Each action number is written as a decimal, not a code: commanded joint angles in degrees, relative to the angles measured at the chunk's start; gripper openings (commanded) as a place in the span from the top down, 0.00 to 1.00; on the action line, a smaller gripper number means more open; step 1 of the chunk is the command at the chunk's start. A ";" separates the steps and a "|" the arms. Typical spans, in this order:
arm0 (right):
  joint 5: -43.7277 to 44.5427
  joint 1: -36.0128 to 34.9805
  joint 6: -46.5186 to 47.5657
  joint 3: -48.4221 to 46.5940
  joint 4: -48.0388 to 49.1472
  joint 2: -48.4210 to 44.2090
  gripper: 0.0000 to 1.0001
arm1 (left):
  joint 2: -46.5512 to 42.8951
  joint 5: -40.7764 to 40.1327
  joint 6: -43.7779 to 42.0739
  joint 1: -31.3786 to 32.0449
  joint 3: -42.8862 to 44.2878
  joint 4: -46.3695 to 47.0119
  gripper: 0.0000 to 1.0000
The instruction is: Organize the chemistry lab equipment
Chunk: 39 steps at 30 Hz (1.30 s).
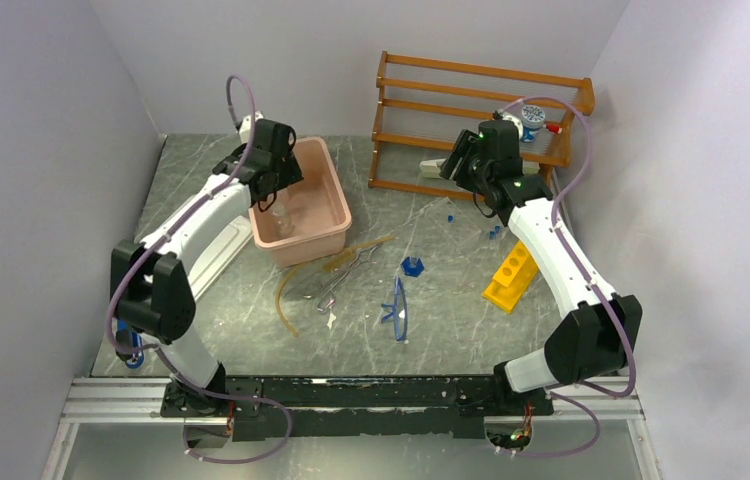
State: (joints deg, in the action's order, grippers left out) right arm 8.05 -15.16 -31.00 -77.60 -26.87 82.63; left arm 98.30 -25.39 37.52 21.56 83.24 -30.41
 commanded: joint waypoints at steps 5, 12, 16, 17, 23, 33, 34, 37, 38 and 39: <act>-3.76 -0.47 5.77 1.27 0.62 -3.34 0.31 | -10.51 13.32 -13.37 -0.21 -0.62 9.45 0.24; -13.42 -2.65 10.18 6.23 -0.62 -4.76 0.26 | -16.25 43.09 -22.58 0.99 -5.07 22.56 0.24; -16.38 -6.99 12.43 8.98 -0.87 -4.85 0.20 | -18.47 54.63 -22.23 2.94 -10.04 29.44 0.22; -15.61 -8.32 12.55 9.84 -0.63 -4.78 0.19 | -18.80 55.47 -22.43 3.67 -10.76 29.89 0.21; -2.83 -13.69 8.73 9.79 -4.60 -2.80 0.19 | -20.86 53.95 -21.94 6.03 -14.26 32.75 0.08; 3.00 -18.92 7.39 13.43 -3.77 -0.83 0.39 | -22.85 54.66 -21.44 6.21 -18.85 35.41 0.09; 4.01 -19.14 6.98 13.38 -3.80 -0.38 0.42 | -22.67 54.94 -21.55 6.28 -18.77 35.21 0.10; 7.98 -19.83 5.91 13.46 -3.55 0.59 0.49 | -22.13 55.14 -21.67 6.74 -18.56 35.02 0.12; 9.35 -19.94 5.76 13.71 -3.28 0.68 0.50 | -21.98 55.03 -21.81 6.93 -18.64 35.04 0.12; 11.13 -20.03 5.62 13.90 -3.12 0.75 0.52 | -21.87 54.87 -21.99 7.11 -18.69 35.01 0.13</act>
State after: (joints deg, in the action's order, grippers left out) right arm 11.62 -34.63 -23.86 -64.49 -31.14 82.87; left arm 76.18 27.66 16.45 27.90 64.75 1.93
